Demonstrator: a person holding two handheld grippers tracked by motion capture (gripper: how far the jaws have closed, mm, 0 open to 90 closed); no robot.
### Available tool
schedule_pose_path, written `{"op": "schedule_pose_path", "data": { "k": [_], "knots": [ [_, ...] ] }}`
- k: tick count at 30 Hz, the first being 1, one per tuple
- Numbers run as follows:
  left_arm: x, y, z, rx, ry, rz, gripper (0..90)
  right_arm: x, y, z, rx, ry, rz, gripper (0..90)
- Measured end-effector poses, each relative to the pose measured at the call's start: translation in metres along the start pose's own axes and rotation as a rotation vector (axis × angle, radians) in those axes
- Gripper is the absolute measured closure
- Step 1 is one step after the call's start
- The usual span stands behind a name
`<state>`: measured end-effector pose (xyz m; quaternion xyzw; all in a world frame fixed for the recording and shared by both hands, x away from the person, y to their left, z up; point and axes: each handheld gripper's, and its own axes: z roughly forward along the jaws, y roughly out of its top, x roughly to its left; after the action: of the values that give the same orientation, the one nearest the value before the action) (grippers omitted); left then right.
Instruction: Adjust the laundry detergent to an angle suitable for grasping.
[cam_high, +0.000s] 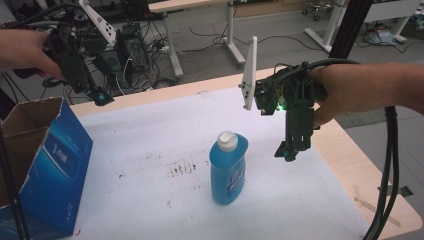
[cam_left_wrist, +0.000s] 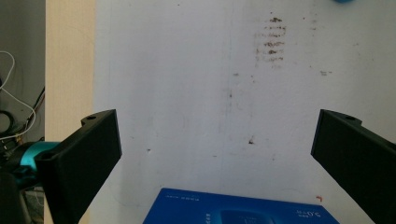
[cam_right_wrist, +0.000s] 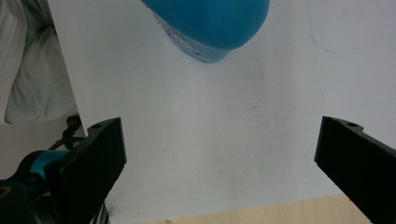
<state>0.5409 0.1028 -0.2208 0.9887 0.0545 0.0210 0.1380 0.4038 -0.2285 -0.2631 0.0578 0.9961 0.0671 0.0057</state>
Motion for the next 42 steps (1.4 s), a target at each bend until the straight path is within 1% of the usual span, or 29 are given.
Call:
{"op": "schedule_pose_path", "data": {
  "k": [4, 7, 10, 11, 12, 15, 17, 18, 19, 20, 21, 23, 24, 26, 27, 28, 29, 30, 31, 32, 35, 36, 37, 38, 39, 40, 41, 42],
  "knots": [
    [0.000, 0.001, -0.001, -0.009, -0.001, 0.001, 1.6, 0.003, 0.000, -0.001, 0.004, 0.002, -0.006, 1.4],
    [0.000, 0.001, -0.001, -0.006, 0.007, 0.001, 1.7, 0.005, 0.000, -0.001, -0.001, 0.004, 0.001, 1.4],
    [-0.001, 0.000, 0.000, -0.008, 0.014, -0.003, 1.6, 0.004, -0.001, -0.002, -0.004, -0.001, -0.008, 1.4],
    [0.000, 0.000, 0.001, -0.009, 0.017, -0.008, 1.6, 0.002, -0.002, -0.002, -0.005, -0.001, -0.003, 1.4],
    [-0.001, 0.000, 0.002, -0.003, 0.020, -0.006, 1.6, 0.001, -0.002, -0.002, -0.006, -0.006, -0.003, 1.4],
    [-0.003, 0.001, 0.003, -0.006, 0.022, -0.002, 1.7, 0.000, -0.004, -0.002, -0.010, -0.007, 0.002, 1.4],
    [-0.002, 0.001, 0.003, -0.004, 0.030, -0.010, 1.7, 0.000, -0.004, -0.002, -0.013, -0.008, 0.001, 1.4],
    [-0.002, 0.001, 0.003, -0.009, 0.037, -0.020, 1.6, 0.000, -0.004, -0.002, -0.012, -0.010, 0.002, 1.4],
    [-0.002, 0.001, 0.003, -0.009, 0.037, -0.020, 1.6, 0.000, -0.004, -0.002, -0.012, -0.010, 0.002, 1.4],
    [-0.002, 0.000, 0.004, -0.015, 0.046, -0.027, 1.6, 0.001, -0.003, -0.002, -0.012, -0.009, 0.002, 1.4],
    [-0.002, 0.000, 0.006, -0.024, 0.062, -0.045, 1.6, 0.001, -0.003, -0.003, -0.014, -0.007, -0.003, 1.4],
    [-0.002, -0.001, 0.007, -0.024, 0.070, -0.047, 1.6, 0.001, -0.003, -0.002, -0.015, -0.010, -0.004, 1.4],
    [-0.003, -0.002, 0.009, -0.037, 0.075, -0.051, 1.7, 0.002, -0.003, -0.003, -0.015, -0.010, -0.005, 1.4],
    [-0.002, -0.003, 0.009, -0.043, 0.078, -0.051, 1.7, 0.002, -0.003, -0.003, -0.015, -0.012, -0.004, 1.4],
    [-0.002, -0.004, 0.010, -0.056, 0.087, -0.055, 1.6, 0.002, -0.004, -0.004, -0.012, -0.014, -0.001, 1.4],
    [-0.002, -0.006, 0.011, -0.082, 0.092, -0.080, 1.6, 0.003, -0.005, -0.003, -0.017, -0.014, 0.006, 1.4],
    [-0.002, -0.006, 0.011, -0.082, 0.092, -0.080, 1.6, 0.002, -0.006, -0.004, -0.013, -0.016, 0.004, 1.4],
    [-0.001, -0.009, 0.013, -0.101, 0.100, -0.102, 1.6, 0.002, -0.006, -0.004, -0.018, -0.013, 0.008, 1.4],
    [-0.001, -0.009, 0.013, -0.101, 0.100, -0.102, 1.6, 0.002, -0.006, -0.004, -0.018, -0.013, 0.008, 1.4],
    [0.001, -0.011, 0.014, -0.117, 0.113, -0.123, 1.7, 0.002, -0.008, -0.003, -0.017, -0.013, 0.004, 1.4],
    [0.001, -0.015, 0.016, -0.166, 0.132, -0.159, 1.6, 0.002, -0.009, -0.001, -0.016, -0.008, 0.012, 1.4],
    [0.001, -0.015, 0.016, -0.178, 0.137, -0.162, 1.6, 0.002, -0.010, -0.001, -0.013, -0.009, 0.003, 1.4],
    [0.001, -0.015, 0.016, -0.178, 0.137, -0.162, 1.6, 0.002, -0.010, -0.001, -0.013, -0.009, 0.003, 1.4],
    [0.001, -0.017, 0.017, -0.212, 0.141, -0.181, 1.7, 0.002, -0.010, 0.000, -0.014, -0.006, 0.010, 1.4],
    [0.001, -0.017, 0.017, -0.212, 0.141, -0.181, 1.6, 0.002, -0.010, 0.000, -0.014, -0.006, 0.010, 1.4],
    [0.001, -0.018, 0.018, -0.249, 0.137, -0.195, 1.6, 0.002, -0.009, 0.000, -0.019, -0.005, 0.006, 1.4],
    [0.001, -0.018, 0.018, -0.249, 0.137, -0.195, 1.6, 0.002, -0.009, 0.000, -0.022, -0.005, 0.010, 1.4],
    [0.001, -0.019, 0.020, -0.292, 0.134, -0.212, 1.7, 0.002, -0.009, 0.000, -0.020, -0.007, 0.001, 1.4]
  ]
}}
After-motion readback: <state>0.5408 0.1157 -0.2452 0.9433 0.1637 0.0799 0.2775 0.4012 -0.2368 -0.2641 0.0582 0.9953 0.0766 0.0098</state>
